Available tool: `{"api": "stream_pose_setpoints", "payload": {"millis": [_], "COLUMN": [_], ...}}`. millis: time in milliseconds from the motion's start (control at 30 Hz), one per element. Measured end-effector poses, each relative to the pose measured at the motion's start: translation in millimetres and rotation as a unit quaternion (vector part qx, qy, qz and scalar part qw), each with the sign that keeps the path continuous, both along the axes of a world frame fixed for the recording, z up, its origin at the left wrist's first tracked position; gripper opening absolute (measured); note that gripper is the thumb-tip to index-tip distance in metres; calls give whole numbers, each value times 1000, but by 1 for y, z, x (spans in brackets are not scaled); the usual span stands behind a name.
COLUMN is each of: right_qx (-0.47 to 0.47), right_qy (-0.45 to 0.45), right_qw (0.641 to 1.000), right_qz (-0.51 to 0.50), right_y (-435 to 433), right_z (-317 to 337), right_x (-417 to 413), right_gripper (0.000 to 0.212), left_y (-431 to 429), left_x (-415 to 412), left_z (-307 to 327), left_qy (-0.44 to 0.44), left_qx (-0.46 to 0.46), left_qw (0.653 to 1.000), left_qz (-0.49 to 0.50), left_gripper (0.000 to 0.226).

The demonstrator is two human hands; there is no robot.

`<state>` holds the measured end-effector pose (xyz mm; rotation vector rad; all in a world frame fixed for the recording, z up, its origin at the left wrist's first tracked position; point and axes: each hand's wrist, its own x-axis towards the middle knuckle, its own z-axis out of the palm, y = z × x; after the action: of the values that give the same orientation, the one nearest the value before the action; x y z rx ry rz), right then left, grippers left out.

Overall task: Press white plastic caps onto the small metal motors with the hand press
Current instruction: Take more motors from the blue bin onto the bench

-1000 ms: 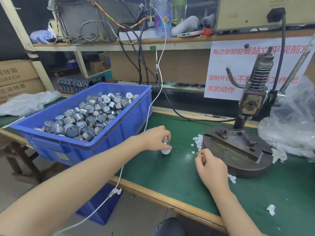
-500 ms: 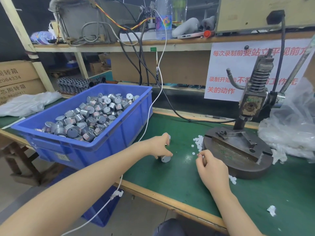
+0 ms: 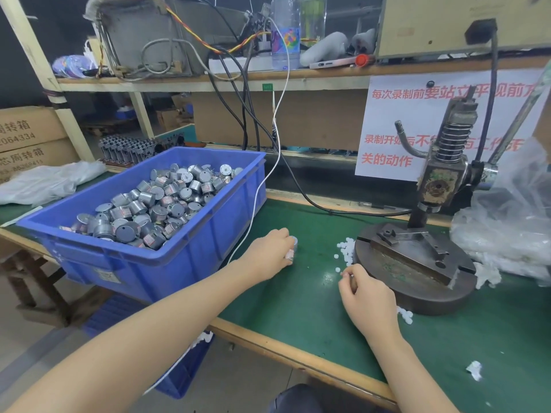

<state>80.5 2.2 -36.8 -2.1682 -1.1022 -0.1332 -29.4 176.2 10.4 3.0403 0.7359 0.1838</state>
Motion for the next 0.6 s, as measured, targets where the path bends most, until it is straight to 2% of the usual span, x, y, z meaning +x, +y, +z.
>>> {"api": "stream_pose_setpoints", "payload": {"millis": [100, 200, 300, 467, 600], "right_qx": [-18, -29, -25, -21, -33], "right_qy": [-20, -33, -34, -40, -47], "right_qw": [1000, 999, 999, 999, 998], "right_qz": [10, 13, 11, 15, 14], "right_y": [1, 2, 0, -1, 0], "right_z": [0, 1, 2, 2, 2], "right_x": [-1, -2, -3, -3, -3], "right_gripper": [12, 14, 15, 16, 17], "left_y": [1, 3, 3, 0, 2], "left_x": [3, 5, 5, 2, 3], "left_z": [-7, -16, -24, -23, 0], "left_qy": [-1, -7, -27, -78, -48], "left_qx": [114, 145, 102, -38, -57], "left_qw": [993, 989, 994, 996, 997], "left_qz": [-10, 1, 28, 38, 18], "left_gripper": [24, 27, 27, 27, 29]}}
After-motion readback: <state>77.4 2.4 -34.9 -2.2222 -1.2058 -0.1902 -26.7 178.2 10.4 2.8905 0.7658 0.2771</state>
